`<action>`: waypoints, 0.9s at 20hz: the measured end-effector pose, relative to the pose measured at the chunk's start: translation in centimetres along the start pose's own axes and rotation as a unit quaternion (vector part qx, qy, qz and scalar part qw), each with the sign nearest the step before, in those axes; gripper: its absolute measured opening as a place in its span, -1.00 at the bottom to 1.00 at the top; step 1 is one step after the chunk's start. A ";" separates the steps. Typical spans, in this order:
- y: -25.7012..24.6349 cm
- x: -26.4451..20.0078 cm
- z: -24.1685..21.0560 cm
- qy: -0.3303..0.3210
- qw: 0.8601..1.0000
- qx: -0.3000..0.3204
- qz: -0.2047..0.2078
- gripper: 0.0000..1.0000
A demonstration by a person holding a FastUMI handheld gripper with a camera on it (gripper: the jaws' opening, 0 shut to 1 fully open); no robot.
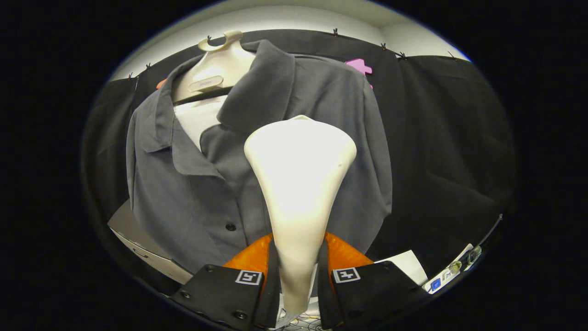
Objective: Iron the clothes twice with a garment steamer, once on the left side and once on the right side.
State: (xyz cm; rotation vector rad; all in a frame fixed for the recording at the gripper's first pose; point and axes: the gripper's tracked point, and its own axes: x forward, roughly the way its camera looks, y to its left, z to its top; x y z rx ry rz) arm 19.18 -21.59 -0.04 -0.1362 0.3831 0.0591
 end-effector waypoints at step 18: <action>0.5 5.5 -13.9 0.121 0.992 -0.003 0.025 -0.16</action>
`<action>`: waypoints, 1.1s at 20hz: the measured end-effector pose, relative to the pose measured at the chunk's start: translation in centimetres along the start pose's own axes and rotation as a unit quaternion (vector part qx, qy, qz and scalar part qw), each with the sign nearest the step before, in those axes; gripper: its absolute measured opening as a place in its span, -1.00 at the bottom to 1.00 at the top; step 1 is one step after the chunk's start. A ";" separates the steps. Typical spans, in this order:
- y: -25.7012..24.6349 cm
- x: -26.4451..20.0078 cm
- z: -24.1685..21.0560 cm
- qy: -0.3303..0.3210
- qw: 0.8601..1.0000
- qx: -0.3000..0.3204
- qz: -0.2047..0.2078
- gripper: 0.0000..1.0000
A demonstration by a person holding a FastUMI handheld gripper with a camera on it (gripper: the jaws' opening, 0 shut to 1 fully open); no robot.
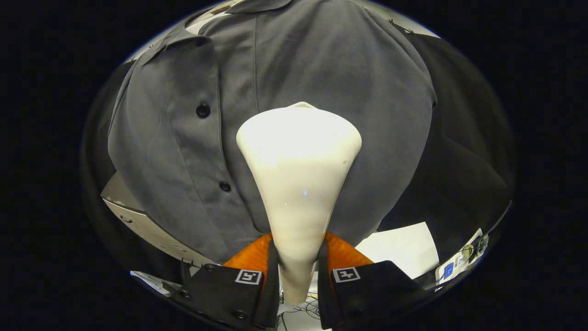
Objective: Iron the clothes twice with a garment steamer, once on the left side and once on the right side.
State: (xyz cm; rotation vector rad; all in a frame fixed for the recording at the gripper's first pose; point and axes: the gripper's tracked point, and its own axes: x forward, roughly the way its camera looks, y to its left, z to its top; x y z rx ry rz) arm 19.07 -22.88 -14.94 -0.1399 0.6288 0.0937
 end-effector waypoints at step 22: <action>-0.3 7.0 -10.0 0.106 0.993 0.056 -0.022 -0.16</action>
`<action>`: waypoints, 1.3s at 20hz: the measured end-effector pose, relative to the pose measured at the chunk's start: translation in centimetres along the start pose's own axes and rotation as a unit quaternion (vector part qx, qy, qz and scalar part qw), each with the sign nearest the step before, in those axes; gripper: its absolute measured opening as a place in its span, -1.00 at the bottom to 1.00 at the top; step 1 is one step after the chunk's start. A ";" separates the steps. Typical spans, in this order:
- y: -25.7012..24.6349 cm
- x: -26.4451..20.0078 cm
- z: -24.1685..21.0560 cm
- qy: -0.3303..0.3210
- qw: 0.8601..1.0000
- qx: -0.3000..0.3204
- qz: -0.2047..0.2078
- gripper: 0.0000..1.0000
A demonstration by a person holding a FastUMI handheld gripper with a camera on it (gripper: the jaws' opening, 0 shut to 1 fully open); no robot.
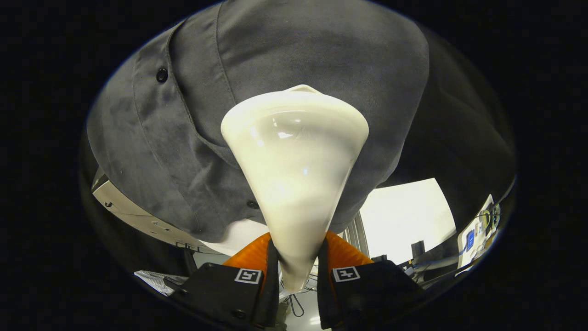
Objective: Iron the clothes twice with a garment steamer, once on the left side and once on the right side.
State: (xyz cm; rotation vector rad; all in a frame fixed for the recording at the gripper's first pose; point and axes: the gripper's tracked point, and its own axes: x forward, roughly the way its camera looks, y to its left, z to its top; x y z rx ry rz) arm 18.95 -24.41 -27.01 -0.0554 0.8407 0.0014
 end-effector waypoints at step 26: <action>1.0 -7.0 0.4 -0.048 0.997 0.059 -0.015 -0.15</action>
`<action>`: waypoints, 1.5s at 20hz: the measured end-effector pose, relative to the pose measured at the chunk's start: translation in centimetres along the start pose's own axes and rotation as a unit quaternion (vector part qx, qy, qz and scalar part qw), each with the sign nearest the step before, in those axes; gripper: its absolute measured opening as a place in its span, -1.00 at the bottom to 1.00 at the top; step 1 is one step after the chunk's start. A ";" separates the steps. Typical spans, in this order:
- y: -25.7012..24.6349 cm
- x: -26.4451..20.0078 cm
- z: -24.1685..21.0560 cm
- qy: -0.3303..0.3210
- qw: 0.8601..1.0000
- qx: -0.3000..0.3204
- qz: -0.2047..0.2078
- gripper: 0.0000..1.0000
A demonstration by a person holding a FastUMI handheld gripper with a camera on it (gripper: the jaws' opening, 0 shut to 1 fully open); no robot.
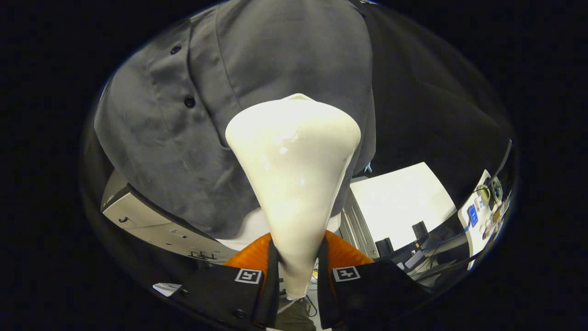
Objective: Iron the clothes twice with a garment steamer, once on the left side and once on the right side.
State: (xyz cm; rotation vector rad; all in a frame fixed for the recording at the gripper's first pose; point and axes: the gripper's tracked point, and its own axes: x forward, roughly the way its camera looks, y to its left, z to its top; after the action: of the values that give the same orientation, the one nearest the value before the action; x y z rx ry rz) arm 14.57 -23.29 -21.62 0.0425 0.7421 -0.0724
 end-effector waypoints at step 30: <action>7.8 -24.7 16.4 -0.291 0.955 -0.039 0.045 -0.17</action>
State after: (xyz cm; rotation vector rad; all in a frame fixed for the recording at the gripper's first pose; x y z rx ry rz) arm 8.09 -15.26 7.23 -0.0213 0.1506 0.0317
